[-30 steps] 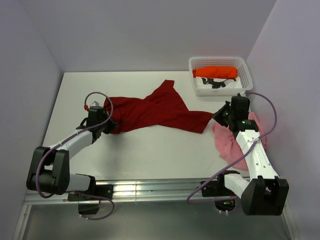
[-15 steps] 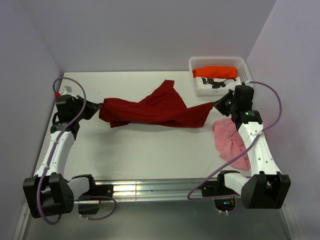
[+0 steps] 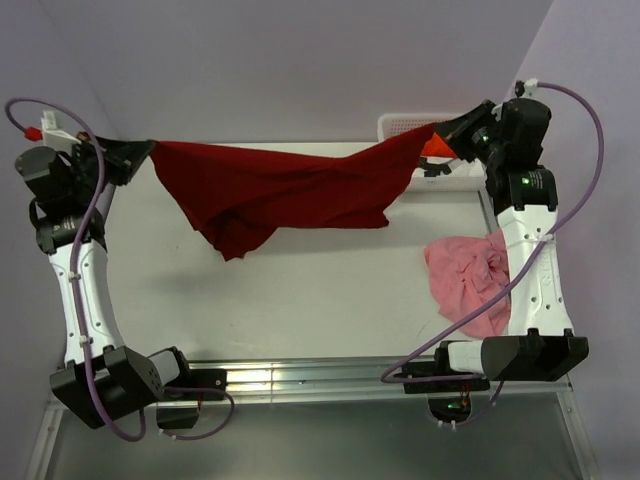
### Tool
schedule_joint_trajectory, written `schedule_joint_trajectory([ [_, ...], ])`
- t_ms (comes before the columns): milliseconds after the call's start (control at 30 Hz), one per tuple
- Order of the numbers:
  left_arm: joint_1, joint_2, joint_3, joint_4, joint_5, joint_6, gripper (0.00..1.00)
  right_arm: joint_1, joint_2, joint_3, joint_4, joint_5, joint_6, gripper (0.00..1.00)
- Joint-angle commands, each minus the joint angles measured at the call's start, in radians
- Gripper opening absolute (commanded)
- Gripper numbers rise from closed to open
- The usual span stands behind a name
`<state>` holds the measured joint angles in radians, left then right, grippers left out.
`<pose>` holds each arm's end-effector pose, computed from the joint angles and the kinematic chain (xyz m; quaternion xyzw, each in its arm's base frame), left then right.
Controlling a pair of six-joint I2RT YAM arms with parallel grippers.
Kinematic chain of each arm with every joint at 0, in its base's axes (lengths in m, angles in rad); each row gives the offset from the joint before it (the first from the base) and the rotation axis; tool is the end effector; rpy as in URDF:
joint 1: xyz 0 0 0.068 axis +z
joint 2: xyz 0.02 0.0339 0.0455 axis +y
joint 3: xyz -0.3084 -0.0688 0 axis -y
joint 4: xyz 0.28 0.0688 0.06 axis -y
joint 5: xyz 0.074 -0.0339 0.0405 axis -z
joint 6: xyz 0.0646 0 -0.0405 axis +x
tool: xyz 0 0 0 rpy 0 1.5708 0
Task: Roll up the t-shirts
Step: Flatten the tshirt
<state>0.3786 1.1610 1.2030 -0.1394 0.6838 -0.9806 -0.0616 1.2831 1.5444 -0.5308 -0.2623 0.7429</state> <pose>0.2918 0.0722 0.4560 -0.2634 0.6844 -0.4248 0.5309 0.3194 -0.0029 0.5032 0.2359 0.7569 0.2987 0.5312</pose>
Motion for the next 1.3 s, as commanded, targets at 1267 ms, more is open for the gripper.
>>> schedule_joint_trajectory([
  [1267,0.214,0.109,0.277,0.4,0.174,-0.268,0.0,0.051,0.228,0.733,0.396,-0.221,0.214,0.0],
])
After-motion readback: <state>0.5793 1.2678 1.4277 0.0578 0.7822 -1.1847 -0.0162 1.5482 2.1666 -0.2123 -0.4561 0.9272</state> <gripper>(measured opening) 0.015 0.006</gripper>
